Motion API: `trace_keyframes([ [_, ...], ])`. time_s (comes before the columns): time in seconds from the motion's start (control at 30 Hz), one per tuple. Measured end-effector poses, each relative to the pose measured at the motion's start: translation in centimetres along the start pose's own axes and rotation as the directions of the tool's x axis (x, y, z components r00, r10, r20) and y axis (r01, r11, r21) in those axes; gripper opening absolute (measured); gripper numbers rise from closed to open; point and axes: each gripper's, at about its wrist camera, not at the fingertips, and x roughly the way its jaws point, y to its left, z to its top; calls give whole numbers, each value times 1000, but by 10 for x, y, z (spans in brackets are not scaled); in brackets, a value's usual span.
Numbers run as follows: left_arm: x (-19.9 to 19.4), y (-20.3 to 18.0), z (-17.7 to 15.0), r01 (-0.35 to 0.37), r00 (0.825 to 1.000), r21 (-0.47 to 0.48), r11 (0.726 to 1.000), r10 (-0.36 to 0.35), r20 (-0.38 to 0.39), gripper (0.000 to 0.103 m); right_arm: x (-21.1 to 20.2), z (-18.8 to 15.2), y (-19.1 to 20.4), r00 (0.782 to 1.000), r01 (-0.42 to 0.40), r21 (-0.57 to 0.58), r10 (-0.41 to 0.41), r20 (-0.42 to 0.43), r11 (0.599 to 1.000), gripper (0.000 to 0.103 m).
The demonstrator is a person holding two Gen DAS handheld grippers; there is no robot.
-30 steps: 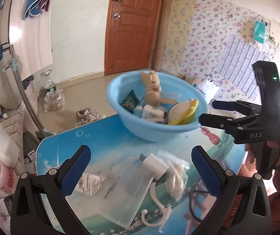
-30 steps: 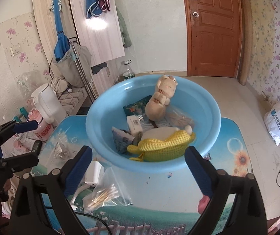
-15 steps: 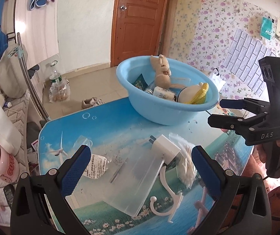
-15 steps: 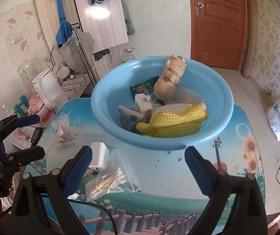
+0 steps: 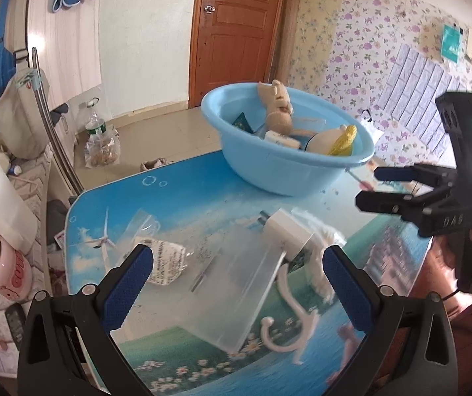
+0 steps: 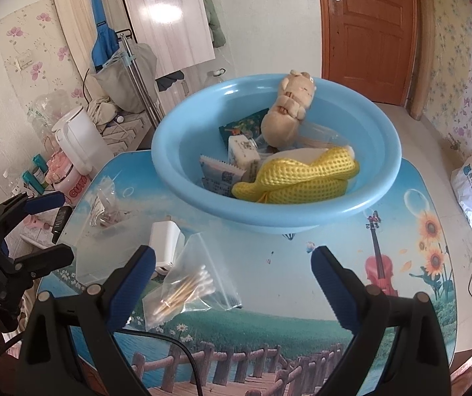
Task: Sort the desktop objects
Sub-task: 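Withdraw both open tools from the basin back over the table, then grasp the clear plastic box with the left tool while the right tool grasps the cotton-swab bag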
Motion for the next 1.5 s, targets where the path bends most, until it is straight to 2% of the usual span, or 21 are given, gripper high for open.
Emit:
trace_keyframes([
  [0.17,7,18,-13,8,999,-79,997,-10,-31,103,0,-5,-1,1000,1,7,-1,3,1000,97],
  [0.27,12,22,-19,-15,999,-78,997,10,-53,103,4,-8,-4,1000,-9,27,9,-14,1000,97],
  [0.43,16,24,-26,3,998,-86,996,-8,-62,103,12,-12,0,999,-27,31,28,-44,999,97],
  [0.8,40,16,-29,22,995,-22,1000,-24,-101,103,26,-18,26,992,-83,-26,80,-99,996,97],
  [1.1,57,11,-25,46,993,17,999,-44,-110,103,40,-25,41,984,-88,-59,78,-158,994,97],
  [1.13,57,11,-25,56,992,19,998,-53,-111,100,41,-25,41,984,-85,-60,74,-161,995,97],
  [1.23,58,10,-27,69,990,23,997,-66,-125,75,43,-27,38,987,-57,-46,49,-154,997,97],
  [1.43,53,10,-29,84,989,11,996,-82,-126,69,46,-28,27,984,-58,-2,57,-171,998,75],
  [1.5,52,11,-29,84,988,6,996,-82,-128,68,46,-29,25,983,-71,-1,70,-171,997,57],
])
